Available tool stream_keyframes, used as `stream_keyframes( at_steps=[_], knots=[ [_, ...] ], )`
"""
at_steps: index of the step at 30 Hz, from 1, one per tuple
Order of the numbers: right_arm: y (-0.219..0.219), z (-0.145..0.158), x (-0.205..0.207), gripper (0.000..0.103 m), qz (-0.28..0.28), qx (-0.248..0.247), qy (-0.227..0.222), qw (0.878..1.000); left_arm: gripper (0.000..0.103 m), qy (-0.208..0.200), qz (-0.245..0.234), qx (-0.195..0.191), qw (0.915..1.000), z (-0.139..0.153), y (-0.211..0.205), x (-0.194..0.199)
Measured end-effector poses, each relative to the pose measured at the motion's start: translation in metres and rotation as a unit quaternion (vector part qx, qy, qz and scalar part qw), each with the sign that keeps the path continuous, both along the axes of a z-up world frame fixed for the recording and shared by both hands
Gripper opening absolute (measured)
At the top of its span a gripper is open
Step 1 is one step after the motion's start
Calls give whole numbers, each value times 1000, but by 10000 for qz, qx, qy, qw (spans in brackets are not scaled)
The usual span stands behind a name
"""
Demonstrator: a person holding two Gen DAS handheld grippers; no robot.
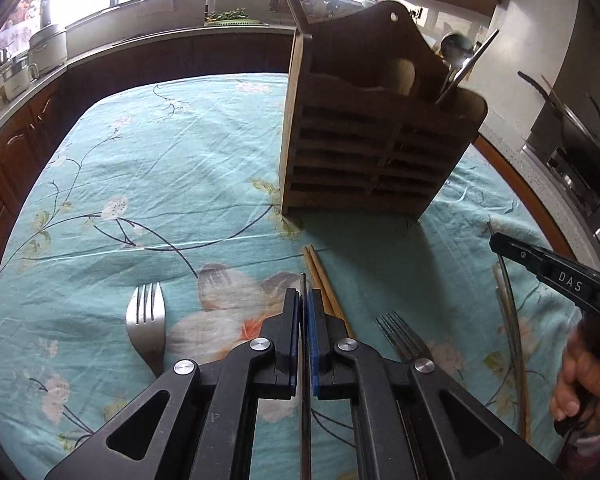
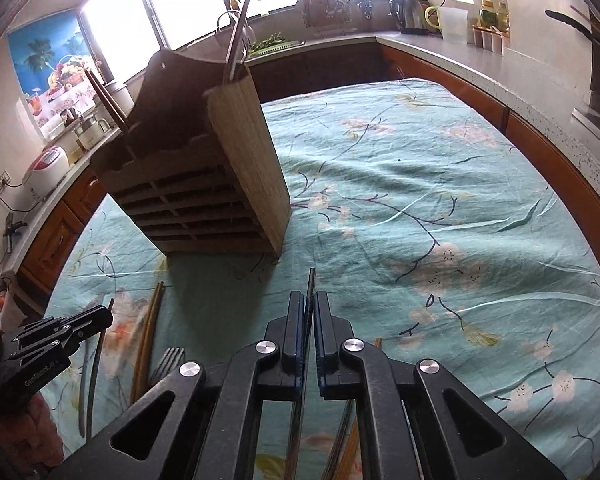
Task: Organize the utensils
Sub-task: 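Carry both chopsticks into the caddy and open the right gripper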
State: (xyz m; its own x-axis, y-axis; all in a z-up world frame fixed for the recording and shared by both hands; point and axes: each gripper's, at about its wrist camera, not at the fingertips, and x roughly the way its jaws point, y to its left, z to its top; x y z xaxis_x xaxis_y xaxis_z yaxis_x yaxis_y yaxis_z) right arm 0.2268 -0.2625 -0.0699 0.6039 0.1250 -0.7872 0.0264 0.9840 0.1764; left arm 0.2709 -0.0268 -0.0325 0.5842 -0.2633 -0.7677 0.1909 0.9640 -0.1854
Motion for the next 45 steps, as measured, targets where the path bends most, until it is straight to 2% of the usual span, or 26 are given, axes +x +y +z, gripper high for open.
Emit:
stream_keyframes(
  at_steps=[8,17,24,30,36,45],
  knots=[
    [3,53,-19,4,79,200,-573,9981,2,-554,48,-391,9977,47,24,-37],
    [11,113,-36,4,160,309,-1335,9904,2,-1185,53,-768,9900,99,59,-88],
    [14,136,-36,4,179,319,-1627,9860,2,-1546,141,-960,9832,123,75,-111],
    [16,147,-32,4,198,325,-1771,9835,2,-1711,175,-1031,9797,128,80,-113],
    [16,162,-25,4,204,332,-1989,9792,2,-1864,200,-1080,9763,134,77,-100],
    [13,192,0,4,115,339,-2419,9696,2,-2337,285,-1298,9632,155,79,-67]
  ],
)
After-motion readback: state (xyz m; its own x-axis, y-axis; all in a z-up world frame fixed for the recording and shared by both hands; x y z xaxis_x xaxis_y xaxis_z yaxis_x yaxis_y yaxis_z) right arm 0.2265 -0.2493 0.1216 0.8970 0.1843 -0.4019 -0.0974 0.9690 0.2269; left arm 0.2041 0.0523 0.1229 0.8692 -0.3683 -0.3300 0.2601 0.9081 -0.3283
